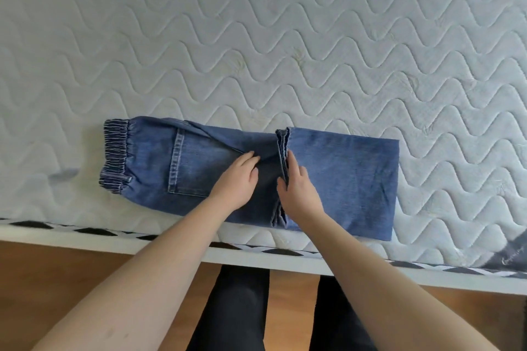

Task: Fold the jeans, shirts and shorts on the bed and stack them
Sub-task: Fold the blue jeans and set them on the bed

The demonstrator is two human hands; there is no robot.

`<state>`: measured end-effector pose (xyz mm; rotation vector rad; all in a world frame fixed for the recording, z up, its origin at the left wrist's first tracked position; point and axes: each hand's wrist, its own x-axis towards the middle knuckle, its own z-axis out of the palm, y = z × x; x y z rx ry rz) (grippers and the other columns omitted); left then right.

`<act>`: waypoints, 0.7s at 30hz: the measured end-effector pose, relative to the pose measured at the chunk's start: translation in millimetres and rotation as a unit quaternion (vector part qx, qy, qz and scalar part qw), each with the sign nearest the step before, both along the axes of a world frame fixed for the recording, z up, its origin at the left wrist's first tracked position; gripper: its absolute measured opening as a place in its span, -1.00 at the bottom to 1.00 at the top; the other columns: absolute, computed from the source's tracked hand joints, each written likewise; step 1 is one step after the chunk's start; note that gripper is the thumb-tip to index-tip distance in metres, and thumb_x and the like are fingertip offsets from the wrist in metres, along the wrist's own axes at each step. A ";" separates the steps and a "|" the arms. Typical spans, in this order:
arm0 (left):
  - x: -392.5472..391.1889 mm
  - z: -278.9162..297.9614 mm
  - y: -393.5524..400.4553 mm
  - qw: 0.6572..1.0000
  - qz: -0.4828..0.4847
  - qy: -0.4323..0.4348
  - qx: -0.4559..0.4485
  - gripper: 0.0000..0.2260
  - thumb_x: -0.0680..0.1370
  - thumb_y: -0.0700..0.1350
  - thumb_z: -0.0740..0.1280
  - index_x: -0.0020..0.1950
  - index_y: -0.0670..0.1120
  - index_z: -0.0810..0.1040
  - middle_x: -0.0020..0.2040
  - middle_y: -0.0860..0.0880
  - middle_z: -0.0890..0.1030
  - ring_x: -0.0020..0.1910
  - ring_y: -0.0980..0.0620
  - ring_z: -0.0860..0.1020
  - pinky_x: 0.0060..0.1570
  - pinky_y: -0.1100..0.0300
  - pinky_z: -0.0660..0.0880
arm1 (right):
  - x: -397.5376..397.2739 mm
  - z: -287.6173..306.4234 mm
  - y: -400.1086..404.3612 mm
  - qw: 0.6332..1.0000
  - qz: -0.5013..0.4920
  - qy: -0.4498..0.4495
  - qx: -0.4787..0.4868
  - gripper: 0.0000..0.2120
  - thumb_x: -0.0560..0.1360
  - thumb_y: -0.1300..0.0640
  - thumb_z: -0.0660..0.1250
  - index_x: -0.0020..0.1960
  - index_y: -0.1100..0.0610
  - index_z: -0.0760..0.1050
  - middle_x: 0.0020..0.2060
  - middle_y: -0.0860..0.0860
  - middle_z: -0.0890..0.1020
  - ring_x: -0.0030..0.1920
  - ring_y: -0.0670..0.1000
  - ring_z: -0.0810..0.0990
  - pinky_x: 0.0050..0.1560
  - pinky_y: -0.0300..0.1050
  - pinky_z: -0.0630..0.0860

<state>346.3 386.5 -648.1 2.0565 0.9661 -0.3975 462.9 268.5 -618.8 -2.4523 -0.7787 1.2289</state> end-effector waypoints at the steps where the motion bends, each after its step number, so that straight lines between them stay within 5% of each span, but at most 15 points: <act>1: -1.0 2.0 0.3 1.000 0.022 -0.007 -0.012 -0.61 0.70 -0.08 0.08 0.54 -0.08 0.30 0.57 0.03 0.22 0.49 0.04 0.26 0.41 0.15 0.21 | -0.2 -3.8 -0.4 1.000 0.021 0.023 -0.002 -0.45 0.65 0.04 0.10 0.59 -0.03 -0.01 0.31 0.06 0.36 -0.01 0.15 0.56 -0.13 -0.02 0.47; 5: 2.1 5.0 -4.8 0.994 0.100 -0.024 -0.039 -0.66 0.68 -0.07 0.13 0.44 -0.08 0.41 0.41 -0.03 0.42 0.26 0.00 0.49 0.22 0.12 0.39 | 10.0 -11.2 -14.3 0.994 0.097 0.046 0.007 -0.60 0.66 0.09 0.08 0.49 0.05 0.32 0.40 0.02 0.40 0.35 0.11 0.40 0.28 -0.01 0.39; 8: 8.3 2.2 -13.8 0.982 0.174 -0.009 -0.070 -0.65 0.65 -0.01 0.21 0.40 -0.09 0.43 0.31 -0.07 0.50 0.15 0.01 0.53 0.15 0.13 0.44 | 24.5 -11.9 -30.1 0.995 0.090 0.039 0.000 -0.58 0.64 0.16 0.08 0.49 0.04 0.31 0.43 0.00 0.40 0.39 0.07 0.35 0.35 -0.04 0.33; 15: 31.7 -7.2 -45.1 0.976 0.164 0.130 -0.056 -0.47 0.49 0.23 0.39 0.23 -0.15 0.47 0.19 -0.12 0.55 0.17 -0.15 0.53 0.14 -0.05 0.50 | 50.0 -16.8 -55.3 0.990 0.112 0.082 -0.030 -0.48 0.63 0.23 0.05 0.56 -0.02 0.15 0.51 -0.01 0.28 0.45 0.05 0.29 0.32 -0.11 0.28; 21: 38.0 -6.2 -74.1 0.964 0.232 0.120 -0.041 -0.54 0.44 0.05 0.50 0.11 -0.13 0.34 0.14 -0.14 0.56 0.10 -0.18 0.55 -0.11 0.08 0.40 | 66.0 -17.8 -61.9 0.994 0.062 0.093 0.006 -0.46 0.63 0.23 0.00 0.55 -0.13 0.14 0.46 -0.02 0.35 0.33 -0.06 0.39 -0.06 -0.32 0.33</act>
